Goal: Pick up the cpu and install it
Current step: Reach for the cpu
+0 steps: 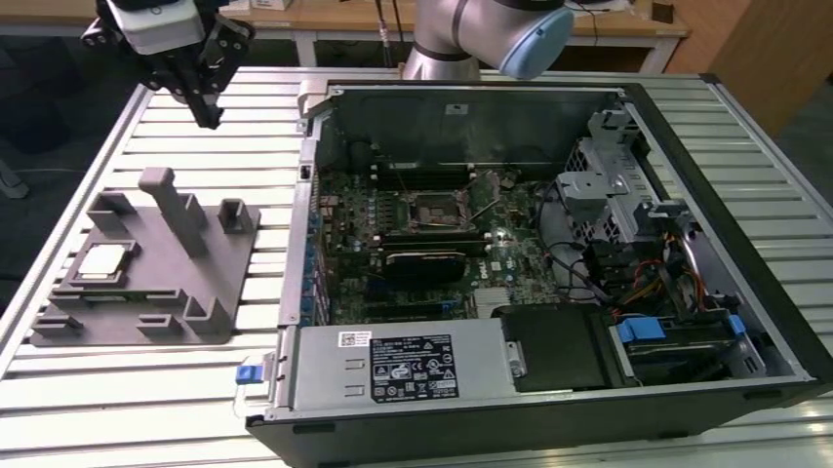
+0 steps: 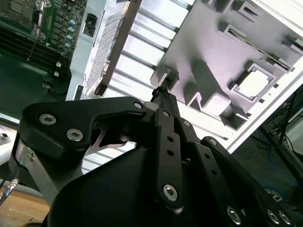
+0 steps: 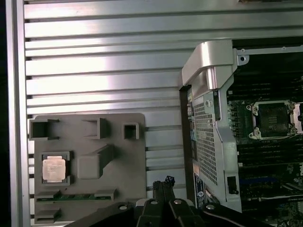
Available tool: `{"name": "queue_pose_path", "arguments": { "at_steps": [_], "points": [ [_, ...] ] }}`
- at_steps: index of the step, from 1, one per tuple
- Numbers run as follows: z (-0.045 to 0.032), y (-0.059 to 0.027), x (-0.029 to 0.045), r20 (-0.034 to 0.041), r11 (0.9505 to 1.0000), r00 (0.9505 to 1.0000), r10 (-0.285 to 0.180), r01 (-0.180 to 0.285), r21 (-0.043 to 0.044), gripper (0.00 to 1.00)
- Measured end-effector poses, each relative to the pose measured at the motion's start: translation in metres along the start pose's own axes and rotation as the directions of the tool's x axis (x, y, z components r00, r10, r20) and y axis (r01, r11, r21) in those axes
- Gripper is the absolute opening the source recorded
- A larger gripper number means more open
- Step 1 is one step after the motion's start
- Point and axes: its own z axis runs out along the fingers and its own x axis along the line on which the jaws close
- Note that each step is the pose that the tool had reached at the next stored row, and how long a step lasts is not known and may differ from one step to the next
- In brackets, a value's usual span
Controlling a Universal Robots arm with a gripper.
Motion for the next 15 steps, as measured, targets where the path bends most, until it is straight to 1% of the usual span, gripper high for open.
{"name": "queue_pose_path", "arguments": {
  "at_steps": [9,15],
  "points": [
    [0.001,-0.0012,0.0145,0.0,1.0,1.0,0.0,0.0,-0.0001,0.11],
    [0.0038,-0.0021,0.0242,0.0,1.0,1.0,0.0,0.0,0.0,0.11]
  ]
}}
